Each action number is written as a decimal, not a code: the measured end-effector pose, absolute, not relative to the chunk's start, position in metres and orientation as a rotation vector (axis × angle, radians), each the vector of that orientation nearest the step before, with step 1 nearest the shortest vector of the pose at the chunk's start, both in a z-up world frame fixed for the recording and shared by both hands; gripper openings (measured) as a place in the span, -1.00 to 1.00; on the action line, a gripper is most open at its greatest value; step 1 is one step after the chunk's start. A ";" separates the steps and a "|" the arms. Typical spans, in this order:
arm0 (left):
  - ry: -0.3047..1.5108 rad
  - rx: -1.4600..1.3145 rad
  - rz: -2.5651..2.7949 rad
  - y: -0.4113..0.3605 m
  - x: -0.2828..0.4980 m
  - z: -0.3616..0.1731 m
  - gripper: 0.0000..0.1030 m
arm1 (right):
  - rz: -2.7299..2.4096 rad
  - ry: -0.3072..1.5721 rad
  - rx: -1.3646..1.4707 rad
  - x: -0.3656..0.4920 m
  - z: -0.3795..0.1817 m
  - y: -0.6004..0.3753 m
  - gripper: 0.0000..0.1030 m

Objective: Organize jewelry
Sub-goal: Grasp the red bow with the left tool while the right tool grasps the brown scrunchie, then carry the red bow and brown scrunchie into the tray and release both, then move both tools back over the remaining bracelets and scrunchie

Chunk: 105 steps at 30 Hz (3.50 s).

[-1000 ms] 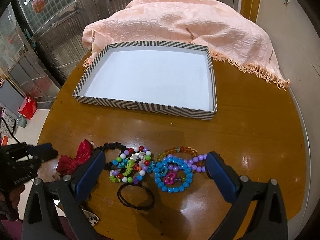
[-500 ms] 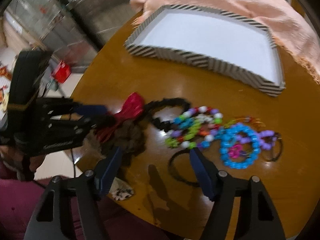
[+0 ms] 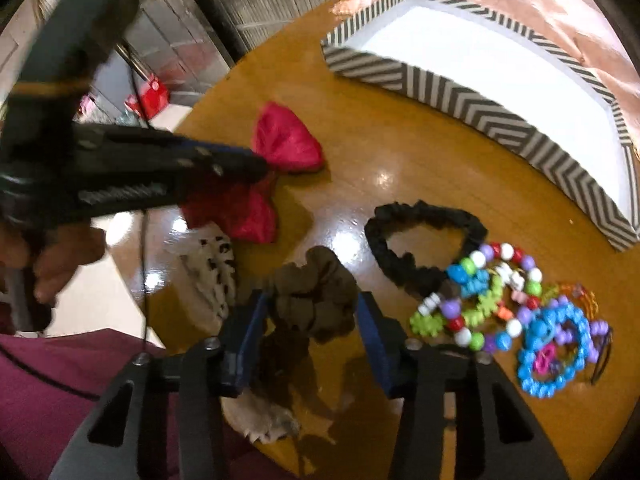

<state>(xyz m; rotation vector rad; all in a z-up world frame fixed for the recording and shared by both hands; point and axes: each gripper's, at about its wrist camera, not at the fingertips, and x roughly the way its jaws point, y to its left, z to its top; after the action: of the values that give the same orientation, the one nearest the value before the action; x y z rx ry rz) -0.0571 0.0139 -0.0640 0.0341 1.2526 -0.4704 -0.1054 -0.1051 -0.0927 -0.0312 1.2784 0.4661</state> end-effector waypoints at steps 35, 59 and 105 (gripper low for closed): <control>0.977 0.044 -0.385 -0.026 0.025 0.029 -1.00 | 0.360 0.945 0.062 -0.012 0.052 -0.200 -0.61; 1.090 0.056 -0.237 -0.074 0.133 -0.033 -1.00 | 0.362 1.086 0.132 0.149 -0.042 -0.229 -0.61; 1.021 -0.011 -0.263 -0.059 0.054 0.000 -0.46 | 0.231 0.999 0.177 0.018 0.009 -0.244 0.27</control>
<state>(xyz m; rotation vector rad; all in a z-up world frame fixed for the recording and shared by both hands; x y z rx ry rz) 0.0540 -0.0594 0.0004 -0.0111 1.0210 -0.2627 0.0176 -0.2437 0.0092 0.1770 0.9987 0.2311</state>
